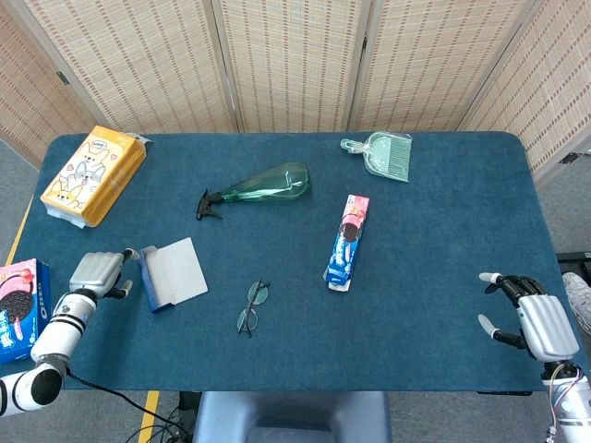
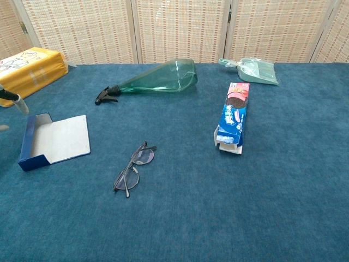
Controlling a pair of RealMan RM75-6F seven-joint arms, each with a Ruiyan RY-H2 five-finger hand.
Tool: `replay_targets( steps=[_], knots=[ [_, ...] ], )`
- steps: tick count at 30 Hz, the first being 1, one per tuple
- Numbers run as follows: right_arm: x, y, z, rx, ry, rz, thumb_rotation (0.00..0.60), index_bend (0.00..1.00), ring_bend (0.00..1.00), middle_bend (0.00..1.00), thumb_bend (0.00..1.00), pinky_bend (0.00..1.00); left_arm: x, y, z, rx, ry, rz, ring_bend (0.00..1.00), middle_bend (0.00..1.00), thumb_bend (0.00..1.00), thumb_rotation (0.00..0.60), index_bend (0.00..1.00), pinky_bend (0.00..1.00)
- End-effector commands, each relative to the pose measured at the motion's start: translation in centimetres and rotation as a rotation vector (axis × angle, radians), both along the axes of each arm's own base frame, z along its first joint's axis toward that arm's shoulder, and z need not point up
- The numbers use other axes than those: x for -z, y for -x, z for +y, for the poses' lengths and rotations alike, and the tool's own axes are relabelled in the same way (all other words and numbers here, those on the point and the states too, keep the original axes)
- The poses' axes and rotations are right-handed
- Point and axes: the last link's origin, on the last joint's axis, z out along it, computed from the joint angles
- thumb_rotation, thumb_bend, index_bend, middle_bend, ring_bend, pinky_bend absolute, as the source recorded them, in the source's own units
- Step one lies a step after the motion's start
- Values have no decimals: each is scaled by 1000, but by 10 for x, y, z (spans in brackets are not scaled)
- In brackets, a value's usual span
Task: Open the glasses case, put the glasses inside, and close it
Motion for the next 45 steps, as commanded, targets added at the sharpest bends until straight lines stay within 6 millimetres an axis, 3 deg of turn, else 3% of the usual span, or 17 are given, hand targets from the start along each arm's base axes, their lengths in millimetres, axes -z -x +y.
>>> replay_targets(
  steps=[1, 12, 20, 29, 36, 45],
  knots=[
    [1, 0, 0, -1, -2, -1, 600, 252, 306, 409, 281, 236, -5, 11, -2, -51, 18, 53, 966, 961, 472, 600, 253, 1000],
    [2, -2, -4, -19, -8, -4, 600, 252, 306, 409, 282, 236, 21, 12, 15, -150, 54, -9, 979, 981, 487, 600, 251, 1000],
    [2, 1, -1, -3, -1, 0, 600, 252, 306, 409, 284, 236, 38, -14, 34, -118, 82, -76, 980, 984, 488, 600, 243, 1000],
    [4, 2, -2, 3, -3, 4, 600, 252, 306, 410, 286, 236, 60, -57, 43, -39, 149, -139, 981, 984, 488, 600, 227, 1000],
    [3, 2, -1, 5, -1, 8, 600, 252, 306, 410, 287, 236, 61, -82, 39, 65, 153, -141, 980, 984, 488, 600, 223, 1000],
    [6, 0, -2, -2, -9, 6, 600, 252, 308, 410, 286, 236, 37, -81, 6, 195, 146, -83, 981, 984, 488, 600, 221, 1000]
  ],
)
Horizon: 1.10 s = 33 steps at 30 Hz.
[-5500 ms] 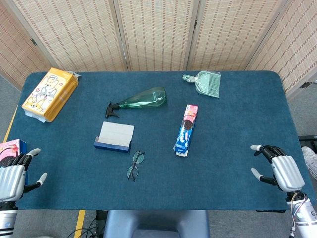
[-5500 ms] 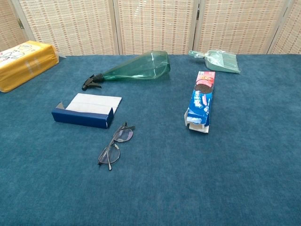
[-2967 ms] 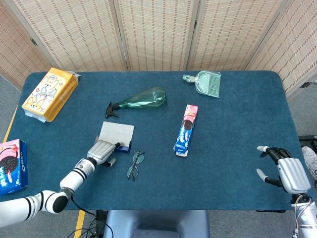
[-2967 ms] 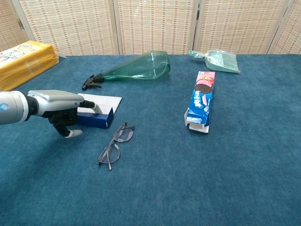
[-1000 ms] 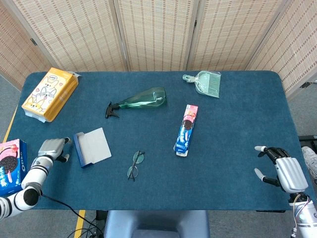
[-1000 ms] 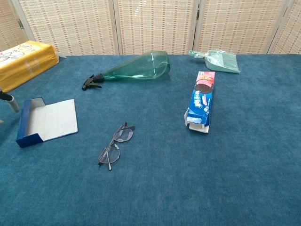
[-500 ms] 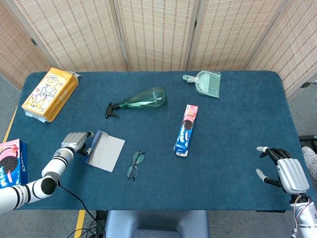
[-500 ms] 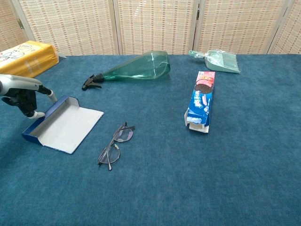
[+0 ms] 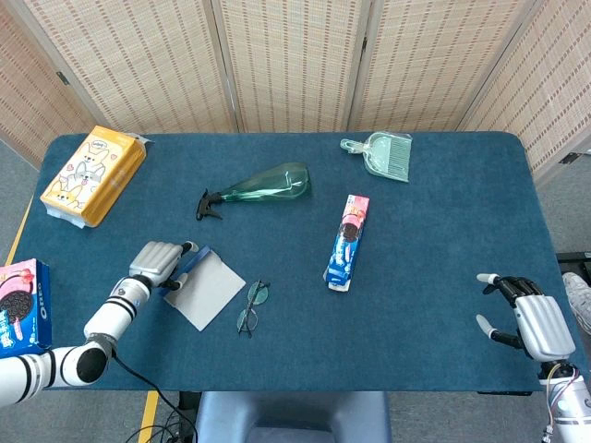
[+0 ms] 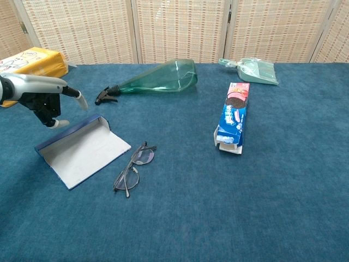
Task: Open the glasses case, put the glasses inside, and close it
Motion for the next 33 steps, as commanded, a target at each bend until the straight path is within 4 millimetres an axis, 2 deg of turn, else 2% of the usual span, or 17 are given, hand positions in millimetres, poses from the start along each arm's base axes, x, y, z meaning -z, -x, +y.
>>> replay_targets(
  steps=[1, 11, 19, 25, 33],
  knots=[
    [1, -1, -1, -3, -3, 0, 600, 252, 308, 410, 287, 236, -11, 7, -20, 35, 14, 34, 980, 984, 488, 600, 222, 1000],
    [1, -2, -5, -9, -4, 2, 600, 252, 309, 410, 287, 236, -19, 25, -55, 56, 78, 100, 981, 984, 488, 600, 234, 1000],
    [3, -4, -5, -16, -9, -2, 600, 252, 308, 410, 287, 236, -9, 34, -68, 73, 141, 159, 981, 984, 488, 600, 237, 1000],
    [2, -3, -4, -14, -7, -1, 600, 252, 309, 410, 287, 236, 0, 39, -67, 83, 160, 191, 981, 984, 488, 600, 238, 1000],
    [1, -4, -3, -15, -2, 0, 600, 252, 309, 412, 286, 236, 6, 45, -55, 85, 153, 273, 981, 984, 488, 600, 245, 1000]
  ],
)
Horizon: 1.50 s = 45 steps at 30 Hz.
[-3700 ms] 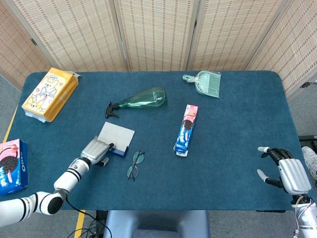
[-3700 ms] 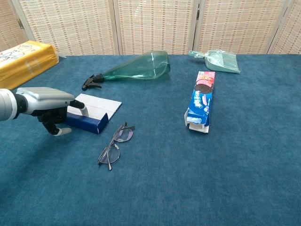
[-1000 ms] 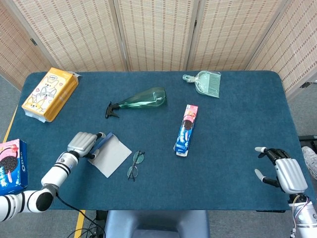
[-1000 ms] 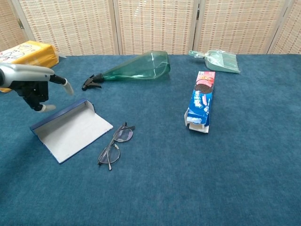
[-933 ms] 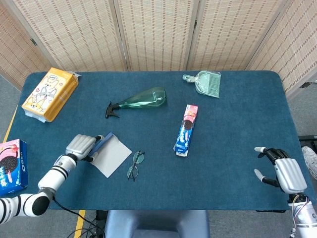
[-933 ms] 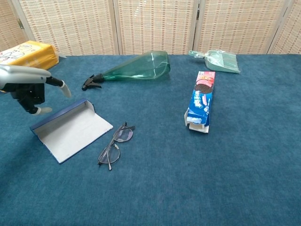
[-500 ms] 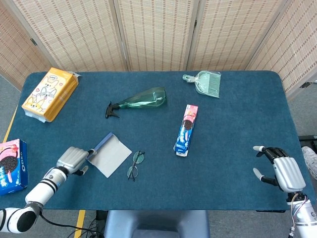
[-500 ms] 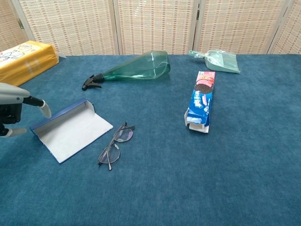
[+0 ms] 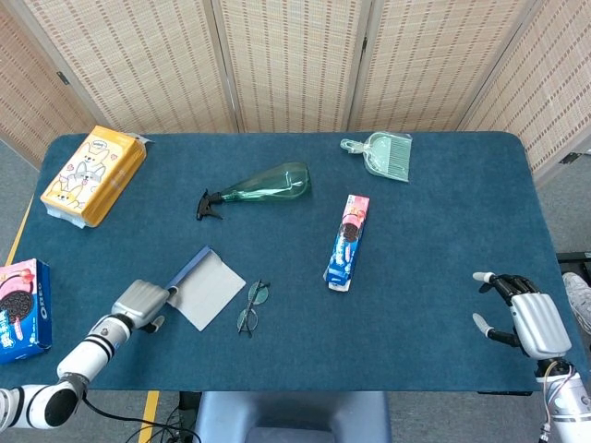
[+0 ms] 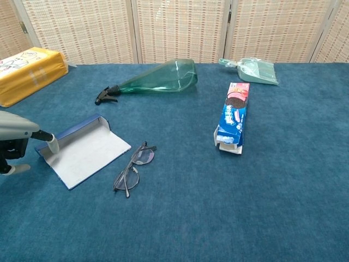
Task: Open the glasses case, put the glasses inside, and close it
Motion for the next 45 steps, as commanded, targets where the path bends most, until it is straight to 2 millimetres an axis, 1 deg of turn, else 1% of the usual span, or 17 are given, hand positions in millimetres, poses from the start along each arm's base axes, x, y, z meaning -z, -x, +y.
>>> replay_targets(
  steps=[1, 9, 18, 22, 25, 27, 29, 31, 35, 40, 42, 45],
  knots=[
    [0, 0, 0, 1, 0, 0, 600, 252, 309, 412, 286, 236, 2, 2, 7, 7, -9, 44, 981, 984, 488, 600, 246, 1000],
    [2, 0, -1, -2, -6, -4, 600, 252, 309, 412, 287, 236, 3, 1, 26, 3, -63, 81, 981, 984, 487, 600, 246, 1000],
    [0, 2, 1, 4, 1, -5, 600, 252, 309, 412, 286, 236, 7, 0, 53, -29, -130, 74, 981, 984, 488, 600, 208, 1000],
    [-1, 3, 3, 7, 6, -4, 600, 252, 309, 412, 287, 236, 6, -1, 62, -36, -154, 74, 981, 984, 488, 600, 200, 1000],
    [-2, 3, 4, 9, 8, -4, 600, 252, 309, 413, 287, 236, 4, -3, 65, -43, -171, 58, 981, 984, 488, 600, 200, 1000],
    [-2, 3, 4, 10, 9, -4, 600, 252, 309, 413, 287, 236, 2, -5, 64, -42, -177, 40, 981, 984, 488, 600, 199, 1000],
    [-1, 4, 4, 12, 6, -5, 600, 252, 310, 412, 286, 236, 0, -12, 59, -23, -182, -6, 981, 984, 488, 600, 201, 1000],
    [-1, 5, 4, 14, 3, -5, 600, 252, 310, 412, 286, 236, -1, -20, 53, 39, -190, -64, 978, 983, 488, 600, 222, 1000],
    [0, 5, 2, 12, -1, -5, 600, 252, 310, 413, 287, 236, 0, -31, 39, 172, -187, -171, 972, 979, 487, 600, 271, 1000],
    [1, 3, -1, 3, -7, -2, 600, 252, 310, 412, 287, 236, 8, -44, 27, 274, -123, -290, 970, 978, 479, 600, 321, 1000],
    [2, 2, -1, 3, -11, -5, 600, 252, 311, 413, 286, 236, 15, -51, 24, 330, -86, -321, 968, 977, 477, 600, 337, 1000],
    [4, 3, -1, 6, -20, -5, 600, 252, 311, 412, 286, 236, 24, -57, 24, 382, -50, -350, 967, 976, 456, 600, 363, 1000]
  ],
)
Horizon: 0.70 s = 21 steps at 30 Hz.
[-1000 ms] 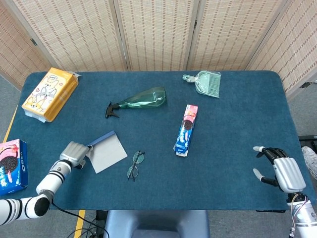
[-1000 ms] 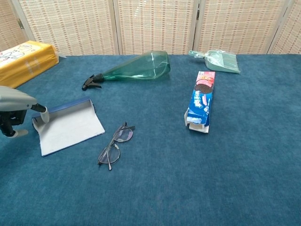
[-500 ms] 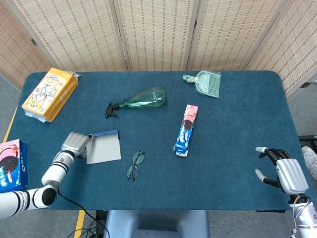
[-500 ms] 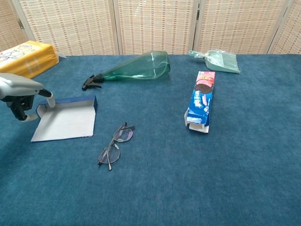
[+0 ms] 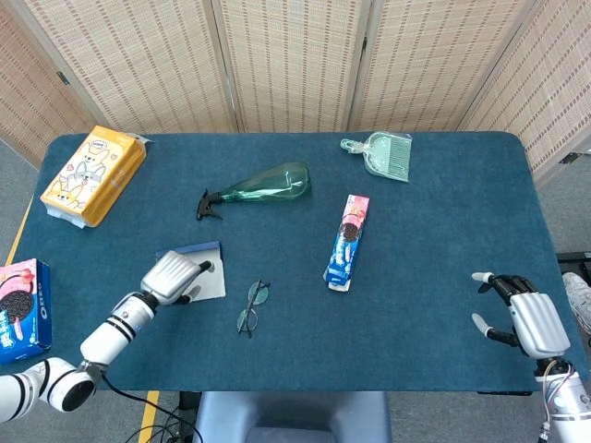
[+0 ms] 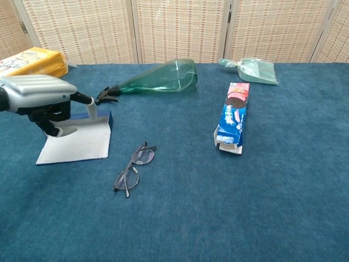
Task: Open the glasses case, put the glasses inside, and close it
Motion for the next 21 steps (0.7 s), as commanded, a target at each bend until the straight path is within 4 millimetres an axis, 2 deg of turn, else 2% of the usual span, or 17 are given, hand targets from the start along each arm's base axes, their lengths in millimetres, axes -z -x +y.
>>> replay_targets(
  steps=[1, 4, 8, 21],
  knots=[
    [1, 0, 1, 2, -4, -1, 600, 252, 311, 413, 286, 236, 16, -7, -5, 95, 56, -75, 967, 976, 435, 600, 379, 1000],
    [-1, 1, 2, 7, 1, 4, 600, 252, 312, 413, 286, 236, 27, -13, -7, 166, 90, -80, 967, 976, 387, 600, 422, 1000],
    [-3, 1, 3, 10, 9, 10, 600, 252, 313, 413, 287, 236, 39, -19, -8, 227, 133, -86, 966, 976, 381, 600, 450, 1000],
    [-3, 1, 4, 15, 11, 11, 600, 252, 315, 418, 287, 236, 63, -34, 3, 342, 138, -90, 960, 976, 381, 600, 429, 1000]
  ],
)
